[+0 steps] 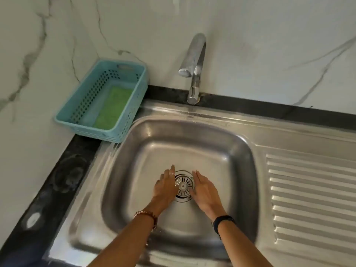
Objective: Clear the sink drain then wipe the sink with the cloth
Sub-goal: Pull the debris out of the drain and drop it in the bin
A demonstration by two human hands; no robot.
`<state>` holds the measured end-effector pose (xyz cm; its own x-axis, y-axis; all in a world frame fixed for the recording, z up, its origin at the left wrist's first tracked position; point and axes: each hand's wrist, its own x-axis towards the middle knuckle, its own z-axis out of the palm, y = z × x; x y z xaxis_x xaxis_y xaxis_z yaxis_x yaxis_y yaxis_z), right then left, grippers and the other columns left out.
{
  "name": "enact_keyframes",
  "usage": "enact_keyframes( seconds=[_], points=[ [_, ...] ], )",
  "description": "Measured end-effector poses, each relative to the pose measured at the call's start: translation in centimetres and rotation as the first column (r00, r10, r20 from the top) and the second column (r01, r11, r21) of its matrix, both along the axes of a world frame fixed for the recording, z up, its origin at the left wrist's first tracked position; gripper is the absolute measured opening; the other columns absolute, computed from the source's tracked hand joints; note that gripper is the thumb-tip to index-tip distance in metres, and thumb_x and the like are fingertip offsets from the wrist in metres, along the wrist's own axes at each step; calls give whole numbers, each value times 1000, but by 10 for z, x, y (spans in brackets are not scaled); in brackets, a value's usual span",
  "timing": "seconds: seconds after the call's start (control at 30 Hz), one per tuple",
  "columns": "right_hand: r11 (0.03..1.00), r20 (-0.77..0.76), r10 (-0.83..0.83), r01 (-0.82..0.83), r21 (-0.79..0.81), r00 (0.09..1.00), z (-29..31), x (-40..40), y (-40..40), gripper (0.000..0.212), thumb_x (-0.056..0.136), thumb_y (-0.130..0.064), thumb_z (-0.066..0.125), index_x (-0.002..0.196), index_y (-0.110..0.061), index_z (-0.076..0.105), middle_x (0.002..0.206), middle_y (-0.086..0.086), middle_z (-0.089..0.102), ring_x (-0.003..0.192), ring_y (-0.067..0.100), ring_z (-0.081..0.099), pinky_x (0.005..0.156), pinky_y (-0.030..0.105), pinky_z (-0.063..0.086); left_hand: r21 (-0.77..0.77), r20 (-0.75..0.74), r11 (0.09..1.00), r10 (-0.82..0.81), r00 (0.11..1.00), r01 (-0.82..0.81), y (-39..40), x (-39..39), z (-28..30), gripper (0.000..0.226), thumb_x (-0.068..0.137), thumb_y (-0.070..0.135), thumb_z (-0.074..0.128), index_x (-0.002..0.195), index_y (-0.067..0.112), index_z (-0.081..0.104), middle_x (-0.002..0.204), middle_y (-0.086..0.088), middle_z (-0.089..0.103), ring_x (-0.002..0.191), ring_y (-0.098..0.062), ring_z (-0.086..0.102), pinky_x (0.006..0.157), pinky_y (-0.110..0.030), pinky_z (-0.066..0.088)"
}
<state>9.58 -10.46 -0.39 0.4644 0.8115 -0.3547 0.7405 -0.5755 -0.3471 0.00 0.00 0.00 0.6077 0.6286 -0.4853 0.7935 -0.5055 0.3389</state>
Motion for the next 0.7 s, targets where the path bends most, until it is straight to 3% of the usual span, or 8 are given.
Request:
enact_keyframes(
  seconds=[0.1, 0.2, 0.33, 0.53, 0.7],
  points=[
    [989, -64, -148, 148, 6, 987, -15, -5, 6, 43, 96, -27, 46, 137, -15, 40, 131, 5, 51, 117, 21, 50, 92, 28, 45, -93, 36, 979, 187, 982, -183, 7, -2, -20, 39, 92, 13, 45, 130, 7, 40, 129, -14, 49, 116, -29, 52, 92, -38, 47],
    [975, -39, -224, 224, -14, 974, -23, -9, 12, 26, 96, -17, 45, 122, -14, 51, 120, 4, 52, 105, 20, 53, 81, 27, 48, -188, 57, 936, 313, 948, -298, 11, -6, -35, 16, 89, 15, 50, 103, 8, 56, 110, -13, 62, 99, -28, 59, 82, -36, 50],
    [957, -4, -290, 290, 8, 957, -31, -11, 23, 27, 95, -8, 41, 121, -11, 51, 120, 7, 50, 104, 22, 54, 81, 28, 48, -238, 101, 890, 422, 901, -390, 13, -5, -45, 13, 86, 11, 54, 97, 10, 60, 102, -11, 67, 93, -27, 62, 78, -34, 51],
    [814, -270, -550, 579, 38, 790, -33, -10, 34, 26, 91, -1, 47, 115, -4, 55, 119, 12, 50, 100, 29, 57, 82, 33, 48, -287, 115, 801, 573, 812, -525, 5, 1, -48, 17, 86, 4, 51, 102, 7, 58, 103, -15, 67, 95, -31, 62, 83, -38, 52],
    [726, -380, -640, 688, -14, 667, -34, -6, 39, 22, 85, -1, 52, 107, -3, 57, 113, 13, 56, 96, 26, 57, 77, 30, 47, -343, 88, 741, 637, 766, -577, 6, 1, -48, 24, 84, 7, 57, 107, 7, 49, 96, -21, 68, 89, -36, 64, 80, -40, 54]
  ],
)
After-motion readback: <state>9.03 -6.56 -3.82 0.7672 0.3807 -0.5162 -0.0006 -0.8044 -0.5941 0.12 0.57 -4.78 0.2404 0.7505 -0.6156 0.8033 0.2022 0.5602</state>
